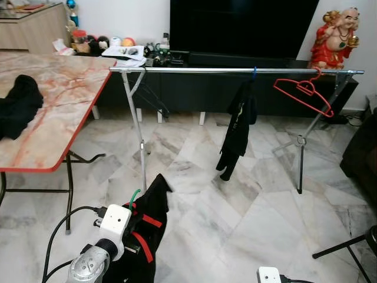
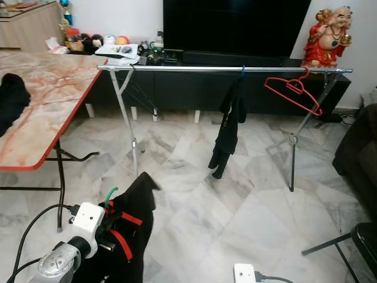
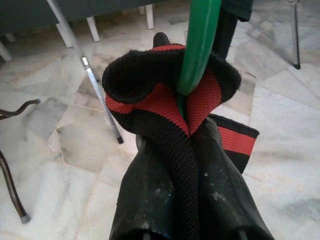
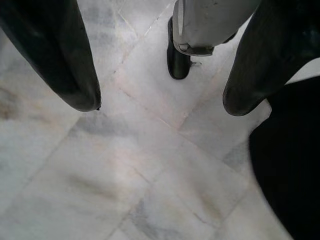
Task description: Hang hanger
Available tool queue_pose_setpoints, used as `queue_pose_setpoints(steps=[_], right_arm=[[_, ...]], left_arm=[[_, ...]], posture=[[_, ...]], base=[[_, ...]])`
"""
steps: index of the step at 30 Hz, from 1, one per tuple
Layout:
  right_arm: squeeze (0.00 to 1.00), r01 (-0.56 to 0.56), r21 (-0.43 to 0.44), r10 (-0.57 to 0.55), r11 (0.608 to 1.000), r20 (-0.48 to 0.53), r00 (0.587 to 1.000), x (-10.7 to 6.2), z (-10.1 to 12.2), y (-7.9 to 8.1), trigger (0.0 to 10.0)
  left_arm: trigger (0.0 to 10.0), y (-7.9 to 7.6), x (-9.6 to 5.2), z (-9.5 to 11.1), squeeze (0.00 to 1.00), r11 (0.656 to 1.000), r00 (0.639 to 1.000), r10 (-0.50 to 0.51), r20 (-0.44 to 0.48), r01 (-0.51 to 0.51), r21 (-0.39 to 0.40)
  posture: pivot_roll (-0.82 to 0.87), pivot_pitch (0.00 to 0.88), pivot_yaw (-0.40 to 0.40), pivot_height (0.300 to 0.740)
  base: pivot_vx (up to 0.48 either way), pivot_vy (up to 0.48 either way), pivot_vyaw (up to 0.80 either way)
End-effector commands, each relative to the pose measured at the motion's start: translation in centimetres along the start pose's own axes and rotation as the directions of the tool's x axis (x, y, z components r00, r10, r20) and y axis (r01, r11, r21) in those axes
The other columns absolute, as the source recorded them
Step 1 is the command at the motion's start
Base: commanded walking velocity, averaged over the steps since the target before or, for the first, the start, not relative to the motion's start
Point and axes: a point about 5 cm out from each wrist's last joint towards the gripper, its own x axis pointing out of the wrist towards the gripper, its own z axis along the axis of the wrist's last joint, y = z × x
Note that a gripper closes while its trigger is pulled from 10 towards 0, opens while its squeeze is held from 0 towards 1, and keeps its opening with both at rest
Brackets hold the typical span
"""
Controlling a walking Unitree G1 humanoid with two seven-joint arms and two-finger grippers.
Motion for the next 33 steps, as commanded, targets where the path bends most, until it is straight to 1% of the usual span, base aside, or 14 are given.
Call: queue_pose_setpoints(steps=[1, 10, 17, 20, 24, 28, 33], right_arm=[[0.0, -0.001, 0.002, 0.001, 1.0, 0.0, 1.0, -0.02, -0.11, 0.02, 10.0], [0.0, -0.008, 0.002, 0.008, 1.0, 0.005, 1.0, -0.01, 0.02, 0.02, 10.0], [0.0, -0.003, -0.004, 0.003, 1.0, 0.008, 1.0, 0.01, 0.09, 0.09, 10.0], [0.0, -0.001, -0.001, 0.001, 1.0, 0.009, 1.0, 0.02, 0.15, 0.13, 10.0], [0.0, -0.01, -0.018, 0.01, 1.0, 0.007, 1.0, 0.05, 0.2, 0.32, 10.0], [0.0, -0.006, -0.015, 0.007, 1.0, 0.008, 1.0, 0.04, 0.17, 0.26, 10.0], [0.0, 0.001, -0.017, 0.0, 1.0, 0.011, 1.0, 0.02, 0.14, 0.12, 10.0]], left_arm=[[10.0, 0.16, 0.1, 0.78, 0.0, 1.0, 0.999, -0.001, 0.037, 0.0, 0.007], [10.0, -0.12, 0.42, 0.93, 0.0, 1.0, 0.999, -0.018, 0.04, 0.018, 0.001], [10.0, -0.03, 0.38, 0.95, 0.0, 1.0, 0.999, -0.02, 0.043, 0.02, -0.001], [10.0, -0.04, 0.37, 0.97, 0.0, 1.0, 0.999, -0.02, 0.044, 0.02, -0.001], [10.0, -0.32, 0.36, 0.95, 0.0, 1.0, 0.999, -0.029, 0.043, 0.029, -0.003], [10.0, -0.49, 0.42, 1.12, 0.0, 0.999, 0.998, -0.031, 0.047, 0.031, -0.006], [10.0, -0.58, 0.47, 1.2, 0.0, 0.999, 0.998, -0.032, 0.049, 0.032, -0.008]], posture=[[0.07, 0.016, -0.019, 0.74], [0.07, 0.038, -0.024, 0.74], [0.07, 0.05, -0.028, 0.74], [0.07, 0.053, -0.028, 0.74], [0.07, 0.059, -0.03, 0.74], [0.07, 0.063, -0.034, 0.74], [0.07, 0.065, -0.036, 0.74]], base=[[0.285, 0.0, 0.0], [0.294, 0.0, 0.0], [0.32, 0.0, 0.0], [0.326, 0.0, -0.48], [0.325, 0.0, -0.78], [0.326, 0.0, -0.77], [0.326, 0.0, 0.0]])
